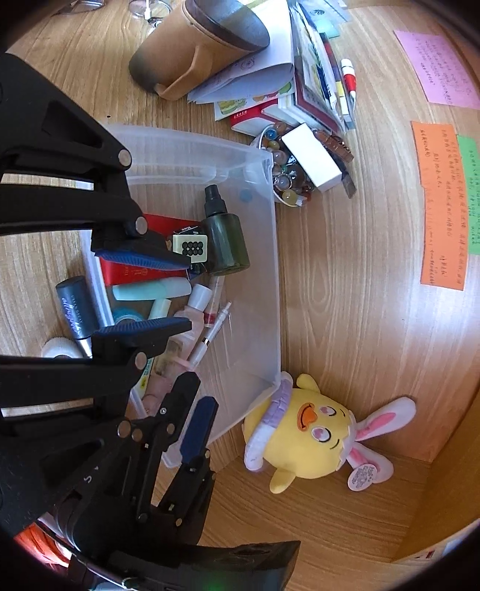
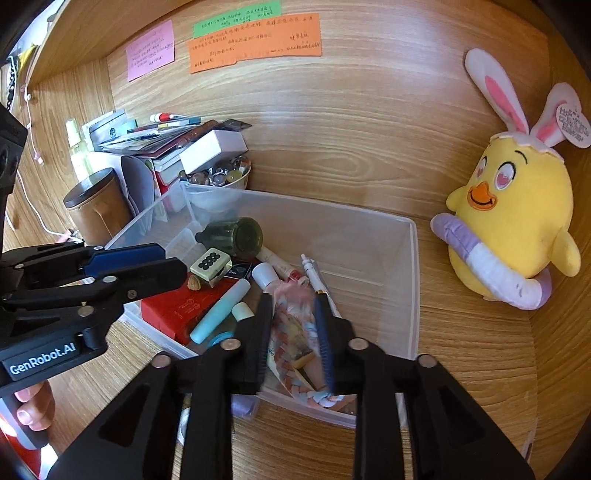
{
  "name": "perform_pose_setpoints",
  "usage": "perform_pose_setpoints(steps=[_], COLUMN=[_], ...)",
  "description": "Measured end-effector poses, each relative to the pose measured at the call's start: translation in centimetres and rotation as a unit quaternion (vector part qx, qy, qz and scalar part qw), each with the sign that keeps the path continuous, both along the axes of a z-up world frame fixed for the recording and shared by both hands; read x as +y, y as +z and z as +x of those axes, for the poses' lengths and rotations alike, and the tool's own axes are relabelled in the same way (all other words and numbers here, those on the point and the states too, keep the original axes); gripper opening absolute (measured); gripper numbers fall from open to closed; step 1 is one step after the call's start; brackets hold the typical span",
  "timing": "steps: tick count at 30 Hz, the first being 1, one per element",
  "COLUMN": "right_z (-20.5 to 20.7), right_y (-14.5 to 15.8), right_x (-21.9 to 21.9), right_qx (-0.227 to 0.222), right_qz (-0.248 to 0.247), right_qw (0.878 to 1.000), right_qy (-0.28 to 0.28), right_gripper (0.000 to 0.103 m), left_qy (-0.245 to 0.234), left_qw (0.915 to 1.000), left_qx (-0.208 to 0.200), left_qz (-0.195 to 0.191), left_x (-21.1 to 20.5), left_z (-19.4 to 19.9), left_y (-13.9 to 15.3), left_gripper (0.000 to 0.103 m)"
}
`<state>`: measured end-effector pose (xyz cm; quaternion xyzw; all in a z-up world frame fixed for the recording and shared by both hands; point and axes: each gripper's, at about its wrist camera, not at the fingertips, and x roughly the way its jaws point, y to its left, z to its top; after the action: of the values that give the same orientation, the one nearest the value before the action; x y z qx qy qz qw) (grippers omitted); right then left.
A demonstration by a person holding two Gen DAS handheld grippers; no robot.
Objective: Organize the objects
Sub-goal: 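Carry the blue tube and bracelet over the clear box and open both tools, then withdraw both open tools toward the tape roll and dark bottle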
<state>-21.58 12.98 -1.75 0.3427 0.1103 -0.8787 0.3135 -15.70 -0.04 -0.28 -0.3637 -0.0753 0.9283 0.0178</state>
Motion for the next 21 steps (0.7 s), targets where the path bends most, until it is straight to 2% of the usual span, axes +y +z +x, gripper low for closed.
perform_pose_setpoints(steps=[6,8,10,17,21], right_z=[1.0,1.4,1.8,3.2,4.2], right_y=[1.0,1.4,1.8,2.7,3.0], right_x=[0.5,0.8,1.2,2.5,3.2], right_qx=[0.025,0.031,0.035,0.048,0.051], right_qz=[-0.001,-0.002,-0.005,-0.008,-0.014], right_qw=[1.0,0.999,0.999,0.999,0.998], right_qy=[-0.01,-0.014,-0.016,-0.024,-0.022], right_gripper=[0.048,0.052,0.058,0.063,0.071], left_qy=[0.008,0.011,0.013,0.026,0.028], left_qw=[0.9999,0.9997,0.9996,0.9986,0.9982], left_qx=[0.012,0.019,0.024,0.036,0.037], left_qz=[-0.007,-0.009,-0.009,-0.03,-0.037], left_x=[-0.2,-0.2,-0.3,-0.2,-0.1], left_z=[1.2,1.8,2.3,4.1,5.2], left_y=[0.6,0.9,1.2,1.7,1.7], left_gripper=[0.04,0.045,0.054,0.073,0.085])
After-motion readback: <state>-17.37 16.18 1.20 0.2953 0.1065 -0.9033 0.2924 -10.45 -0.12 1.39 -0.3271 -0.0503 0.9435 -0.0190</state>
